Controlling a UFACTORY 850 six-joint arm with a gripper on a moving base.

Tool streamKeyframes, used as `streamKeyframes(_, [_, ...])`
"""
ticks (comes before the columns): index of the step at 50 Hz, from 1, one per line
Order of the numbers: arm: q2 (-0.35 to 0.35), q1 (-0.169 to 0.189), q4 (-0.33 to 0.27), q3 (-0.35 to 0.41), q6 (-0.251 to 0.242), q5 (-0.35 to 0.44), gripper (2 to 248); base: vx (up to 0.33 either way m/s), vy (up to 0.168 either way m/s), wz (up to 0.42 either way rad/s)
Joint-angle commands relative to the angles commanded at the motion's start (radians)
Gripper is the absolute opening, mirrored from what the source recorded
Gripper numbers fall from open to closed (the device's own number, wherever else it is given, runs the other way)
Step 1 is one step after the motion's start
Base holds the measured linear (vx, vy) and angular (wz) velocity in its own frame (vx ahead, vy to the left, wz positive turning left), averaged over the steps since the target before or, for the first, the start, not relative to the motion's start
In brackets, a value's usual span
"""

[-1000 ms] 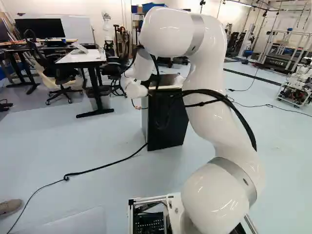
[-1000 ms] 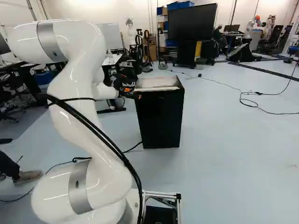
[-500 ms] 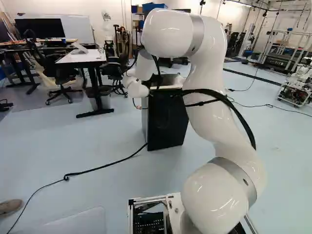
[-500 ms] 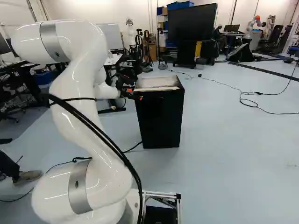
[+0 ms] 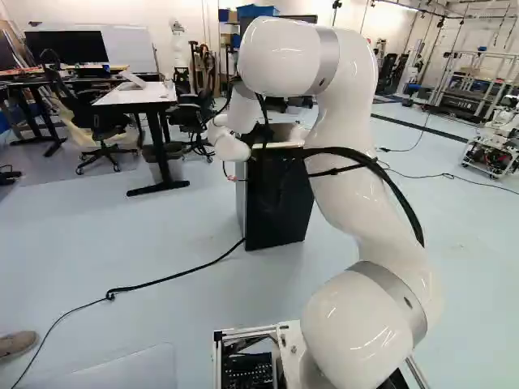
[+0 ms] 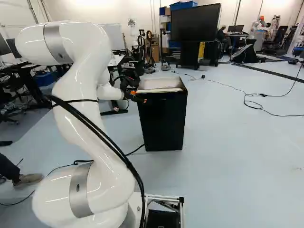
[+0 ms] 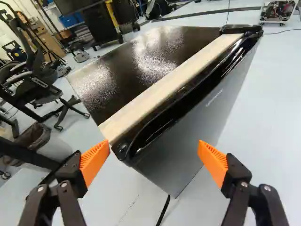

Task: Open the fridge door

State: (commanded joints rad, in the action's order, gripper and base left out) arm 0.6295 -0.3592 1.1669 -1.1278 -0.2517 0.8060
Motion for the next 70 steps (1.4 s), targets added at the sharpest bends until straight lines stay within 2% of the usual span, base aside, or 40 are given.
streamKeyframes(19, [-0.011, 0.009, 0.027, 0.015, 0.0, -0.019, 247, 0.0, 0.0, 0.0])
streamKeyframes(33, [-0.053, 0.0, 0.062, 0.077, 0.0, -0.022, 247, -0.001, 0.0, -0.002])
streamKeyframes(49, [-0.116, -0.017, 0.162, 0.168, 0.0, -0.021, 247, 0.0, 0.0, 0.0])
streamKeyframes(70, [-0.199, -0.035, 0.339, 0.286, 0.0, 0.019, 247, 0.0, 0.0, 0.0])
